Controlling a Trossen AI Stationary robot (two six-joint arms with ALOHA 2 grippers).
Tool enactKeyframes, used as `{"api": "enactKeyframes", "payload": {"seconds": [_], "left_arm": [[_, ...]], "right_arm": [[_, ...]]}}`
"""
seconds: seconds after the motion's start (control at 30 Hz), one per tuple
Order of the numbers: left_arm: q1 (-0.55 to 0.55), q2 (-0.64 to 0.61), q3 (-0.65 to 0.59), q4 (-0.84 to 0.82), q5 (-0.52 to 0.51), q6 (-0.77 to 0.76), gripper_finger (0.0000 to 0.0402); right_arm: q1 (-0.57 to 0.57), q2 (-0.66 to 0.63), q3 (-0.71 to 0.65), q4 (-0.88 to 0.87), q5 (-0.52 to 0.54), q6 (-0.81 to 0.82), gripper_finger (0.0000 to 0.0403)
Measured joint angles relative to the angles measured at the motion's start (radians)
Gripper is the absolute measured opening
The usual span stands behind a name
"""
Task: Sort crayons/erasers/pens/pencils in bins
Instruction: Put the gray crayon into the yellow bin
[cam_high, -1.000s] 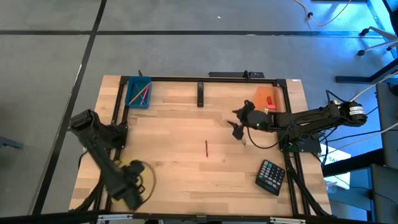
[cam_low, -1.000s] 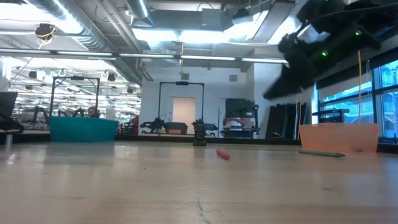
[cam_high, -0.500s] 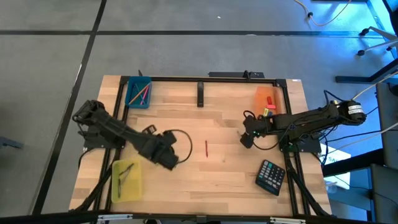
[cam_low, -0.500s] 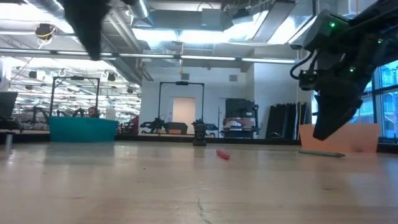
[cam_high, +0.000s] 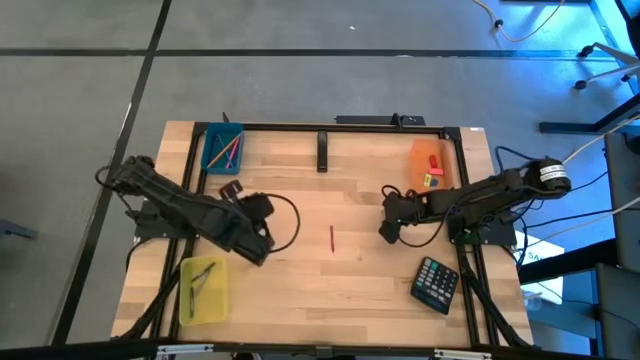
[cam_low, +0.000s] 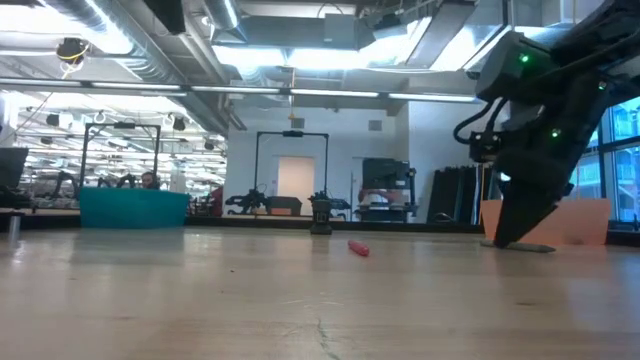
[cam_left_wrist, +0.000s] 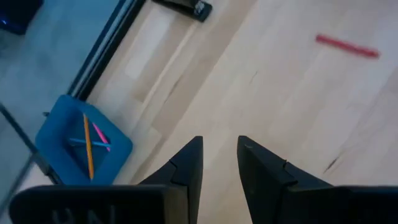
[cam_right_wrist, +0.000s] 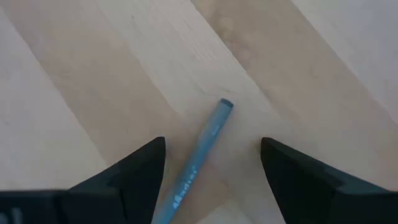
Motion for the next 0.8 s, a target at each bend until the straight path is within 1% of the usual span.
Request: {"api": "enactKeyframes", "payload": {"seconds": [0.1, 0.27, 0.37, 0.47, 0.5, 0.57, 0.67, 0.73, 0.8], "left_arm": [[-0.024, -0.043, 0.0, -0.003, -0.019, -0.053, 0.0092], [-0.07, -0.079, 0.0, -0.003, -0.031, -0.136, 0.0092], [-0.103, -0.081, 0.0, -0.003, -0.083, -0.183, 0.0092], [-0.135, -0.076, -0.02, 0.014, -0.174, -0.239, 0.0092], [-0.146, -0.074, -0.039, 0.032, -0.198, -0.263, 0.0092], [-0.153, -0.074, -0.087, 0.08, -0.202, -0.301, 0.0092], [-0.158, -0.074, -0.207, 0.21, -0.184, -0.324, 0.0092], [-0.163, -0.074, -0.313, 0.351, -0.176, -0.311, 0.0092], [-0.163, -0.074, -0.435, 0.545, -0.154, -0.273, 0.0092]], "right_arm": [[0.0, 0.018, 0.017, -0.021, 0.006, 0.0, 0.0228], [0.0, 0.036, 0.045, -0.054, 0.009, -0.023, 0.013], [0.0, 0.037, 0.064, -0.09, 0.012, -0.048, 0.0074], [0.0, 0.038, 0.082, -0.108, 0.015, -0.082, 0.0032], [0.0, 0.038, 0.09, -0.103, 0.017, -0.099, 0.0023], [-0.001, 0.038, 0.105, -0.066, 0.022, -0.138, 0.0008], [-0.001, 0.038, 0.13, 0.04, 0.017, -0.21, 0.0006], [-0.001, 0.037, 0.149, 0.154, -0.013, -0.257, 0.0009], [-0.001, 0.037, 0.17, 0.251, -0.065, -0.305, 0.0011]]}}
